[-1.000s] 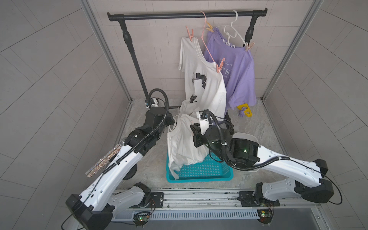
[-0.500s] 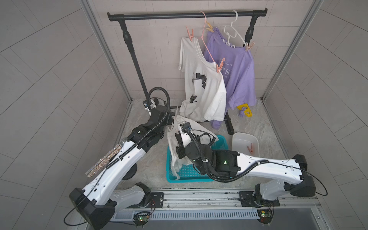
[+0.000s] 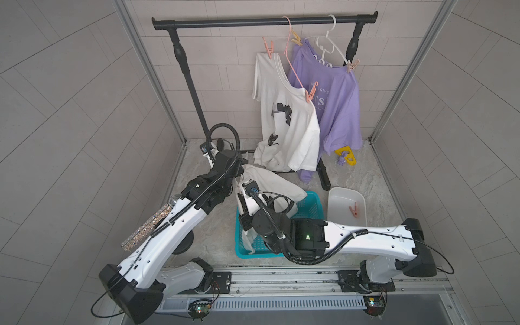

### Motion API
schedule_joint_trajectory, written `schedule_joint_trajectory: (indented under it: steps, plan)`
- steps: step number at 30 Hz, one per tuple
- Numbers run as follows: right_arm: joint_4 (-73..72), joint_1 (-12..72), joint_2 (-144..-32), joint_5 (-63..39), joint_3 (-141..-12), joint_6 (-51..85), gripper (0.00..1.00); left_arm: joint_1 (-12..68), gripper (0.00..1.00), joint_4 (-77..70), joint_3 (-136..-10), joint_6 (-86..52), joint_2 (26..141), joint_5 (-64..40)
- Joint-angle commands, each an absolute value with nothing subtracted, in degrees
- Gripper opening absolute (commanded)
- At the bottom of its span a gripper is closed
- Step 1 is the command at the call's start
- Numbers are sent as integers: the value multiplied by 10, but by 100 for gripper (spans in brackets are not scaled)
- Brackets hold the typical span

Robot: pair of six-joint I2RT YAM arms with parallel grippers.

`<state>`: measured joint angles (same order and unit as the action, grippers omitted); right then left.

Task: Use clothespins to secure the t-shirt on both sides of the hanger
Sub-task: Clamp the T-shirt on the hanger.

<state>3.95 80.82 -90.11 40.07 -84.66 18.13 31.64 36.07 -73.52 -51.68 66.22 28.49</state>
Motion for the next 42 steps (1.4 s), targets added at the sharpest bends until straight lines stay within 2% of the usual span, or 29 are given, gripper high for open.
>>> schedule_joint_trajectory:
  steps: [1,17,24,36,38,42]
  plan:
    - [22,815,-908,416,-862,162,0,316,0,361,-762,-523,659,312]
    - [28,824,-937,424,-870,151,0,316,0,373,-771,-522,664,312]
    - [44,832,-950,458,-876,147,0,317,0,415,-795,-538,680,330]
    - [52,843,-967,486,-881,131,2,317,0,406,-790,-538,674,320]
    - [51,844,-967,487,-881,131,3,317,0,406,-789,-539,673,321]
    - [51,845,-966,481,-882,118,14,317,0,398,-784,-533,671,315]
